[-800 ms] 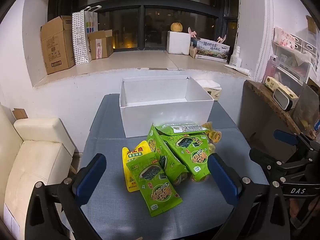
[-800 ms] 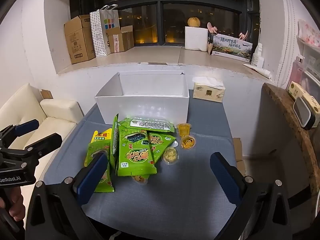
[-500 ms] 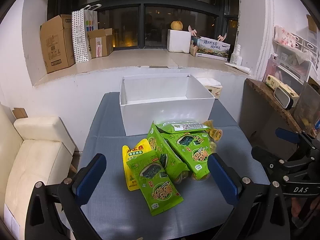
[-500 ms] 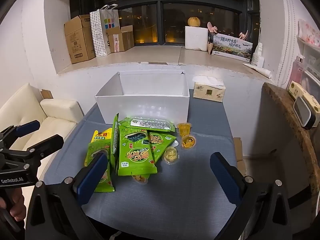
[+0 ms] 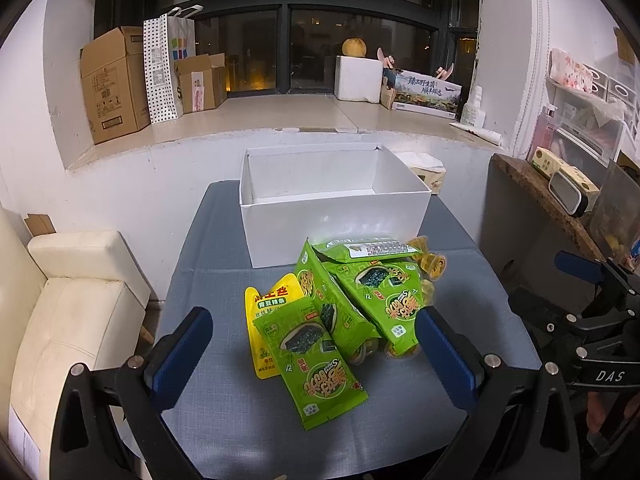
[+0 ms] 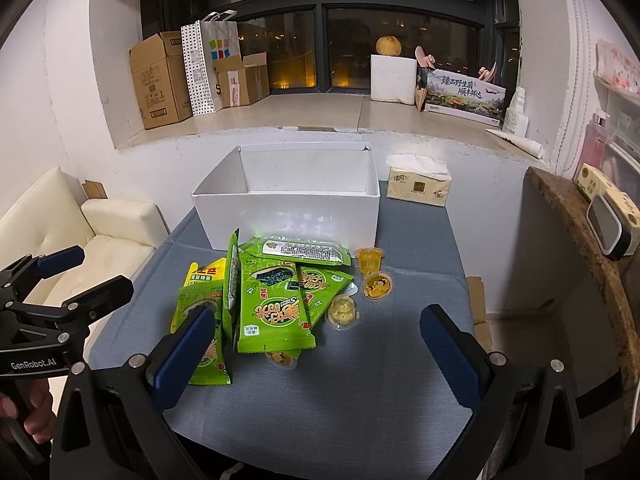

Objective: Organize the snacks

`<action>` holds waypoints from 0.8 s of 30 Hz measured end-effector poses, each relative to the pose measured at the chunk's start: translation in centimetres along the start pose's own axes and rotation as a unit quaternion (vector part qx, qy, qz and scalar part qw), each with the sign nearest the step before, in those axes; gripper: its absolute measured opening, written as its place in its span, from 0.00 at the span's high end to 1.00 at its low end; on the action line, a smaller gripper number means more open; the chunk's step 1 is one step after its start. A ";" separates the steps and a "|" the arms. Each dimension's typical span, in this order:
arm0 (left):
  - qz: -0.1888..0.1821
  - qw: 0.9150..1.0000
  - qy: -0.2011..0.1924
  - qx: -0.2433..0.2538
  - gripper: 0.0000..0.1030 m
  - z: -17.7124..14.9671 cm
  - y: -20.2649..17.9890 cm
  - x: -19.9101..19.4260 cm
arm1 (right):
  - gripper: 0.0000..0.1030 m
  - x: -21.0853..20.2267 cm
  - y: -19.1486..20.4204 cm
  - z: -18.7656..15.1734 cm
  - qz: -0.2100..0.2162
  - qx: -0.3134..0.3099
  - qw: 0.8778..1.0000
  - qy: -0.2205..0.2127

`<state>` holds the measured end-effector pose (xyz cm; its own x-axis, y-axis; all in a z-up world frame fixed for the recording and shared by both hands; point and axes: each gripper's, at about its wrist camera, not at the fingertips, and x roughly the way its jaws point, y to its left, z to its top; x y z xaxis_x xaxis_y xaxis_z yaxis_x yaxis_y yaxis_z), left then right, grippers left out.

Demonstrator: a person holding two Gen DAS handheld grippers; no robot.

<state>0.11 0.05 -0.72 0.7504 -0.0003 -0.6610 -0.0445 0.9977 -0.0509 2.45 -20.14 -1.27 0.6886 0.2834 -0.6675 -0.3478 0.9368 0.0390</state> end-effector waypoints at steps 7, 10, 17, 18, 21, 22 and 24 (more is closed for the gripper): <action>0.001 1.000 0.000 0.001 0.00 0.0 0.0 0.0 | 0.00 0.0 0.0 0.1 0.001 0.000 1.000 0.000; 0.001 1.000 0.000 0.000 0.00 0.0 0.0 0.0 | 0.00 -0.1 0.0 0.1 0.000 0.001 1.000 -0.001; 0.004 1.000 -0.004 0.004 0.00 -0.1 -0.1 0.1 | 0.00 -0.1 0.1 0.2 0.003 0.000 1.000 -0.001; 0.004 1.000 -0.004 0.004 0.00 -0.1 0.0 0.1 | 0.00 -0.1 0.1 0.2 0.003 -0.001 1.000 0.000; 0.004 1.000 -0.003 0.004 0.00 -0.1 0.0 0.1 | 0.00 -0.1 0.1 0.2 0.002 -0.001 1.000 0.000; 0.003 1.000 -0.003 0.002 0.00 -0.2 0.0 0.1 | 0.00 -0.1 0.0 0.2 0.002 0.000 1.000 0.000; 0.003 1.000 -0.003 0.002 0.00 -0.1 0.0 0.1 | 0.00 -0.1 0.0 0.2 0.003 0.001 1.000 0.001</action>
<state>0.10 0.07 -0.90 0.7536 0.0053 -0.6573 -0.0457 0.9980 -0.0443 2.55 -20.10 -1.07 0.6857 0.2879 -0.6685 -0.3503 0.9356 0.0437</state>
